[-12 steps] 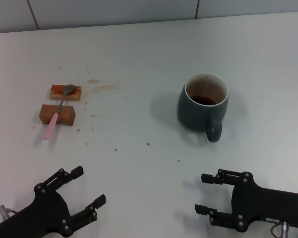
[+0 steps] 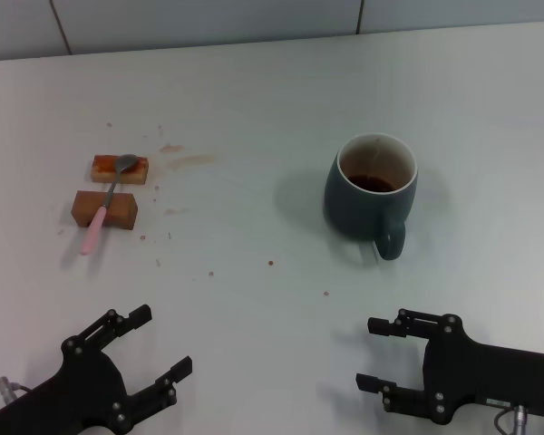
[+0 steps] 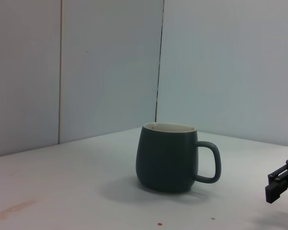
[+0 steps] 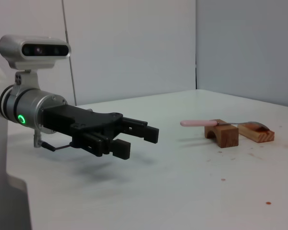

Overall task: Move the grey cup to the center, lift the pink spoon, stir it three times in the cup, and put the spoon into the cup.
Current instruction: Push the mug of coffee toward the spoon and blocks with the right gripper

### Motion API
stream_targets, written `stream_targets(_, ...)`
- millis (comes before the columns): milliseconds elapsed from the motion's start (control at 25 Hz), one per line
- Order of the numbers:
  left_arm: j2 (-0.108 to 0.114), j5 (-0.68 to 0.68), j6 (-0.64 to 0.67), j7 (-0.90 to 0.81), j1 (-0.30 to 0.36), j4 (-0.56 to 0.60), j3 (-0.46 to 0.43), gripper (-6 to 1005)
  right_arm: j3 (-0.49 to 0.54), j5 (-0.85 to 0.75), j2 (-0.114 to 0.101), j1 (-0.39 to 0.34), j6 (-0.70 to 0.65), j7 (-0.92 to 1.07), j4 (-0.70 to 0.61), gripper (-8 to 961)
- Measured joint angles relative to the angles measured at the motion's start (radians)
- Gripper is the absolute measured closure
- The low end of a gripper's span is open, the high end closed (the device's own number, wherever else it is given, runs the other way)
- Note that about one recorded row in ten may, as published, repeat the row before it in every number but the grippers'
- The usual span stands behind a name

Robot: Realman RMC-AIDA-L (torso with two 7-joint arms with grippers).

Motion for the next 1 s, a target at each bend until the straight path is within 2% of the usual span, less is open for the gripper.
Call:
stream_targets(560, 0.000, 0.000, 0.001, 0.000, 0.000, 0.000, 0.000, 190, 0.004, 0.001, 0.000, -0.002, -0.004, -0.004, 0.001, 279)
stream_targets(720, 0.000, 0.000, 0.001, 0.000, 0.000, 0.000, 0.000, 190, 0.050, 0.047, -0.003, -0.005, -0.011, -0.030, 0.021, 279)
stream_targets(840, 0.000, 0.000, 0.003, 0.000, 0.000, 0.000, 0.000, 190, 0.095, 0.140, -0.004, -0.018, -0.041, -0.070, 0.027, 328)
stream_targets(880, 0.000, 0.000, 0.005, 0.004, 0.000, 0.000, -0.002, 190, 0.125, 0.215, -0.003, -0.030, -0.063, -0.122, 0.039, 344)
stream_targets(960, 0.000, 0.000, 0.007, 0.010, 0.000, 0.000, -0.004, 190, 0.148, 0.266, -0.002, -0.037, -0.069, -0.157, 0.052, 487)
stream_targets(1000, 0.000, 0.000, 0.007, 0.010, 0.000, 0.000, -0.004, 190, 0.196, 0.371, -0.001, -0.046, -0.068, -0.217, 0.085, 559)
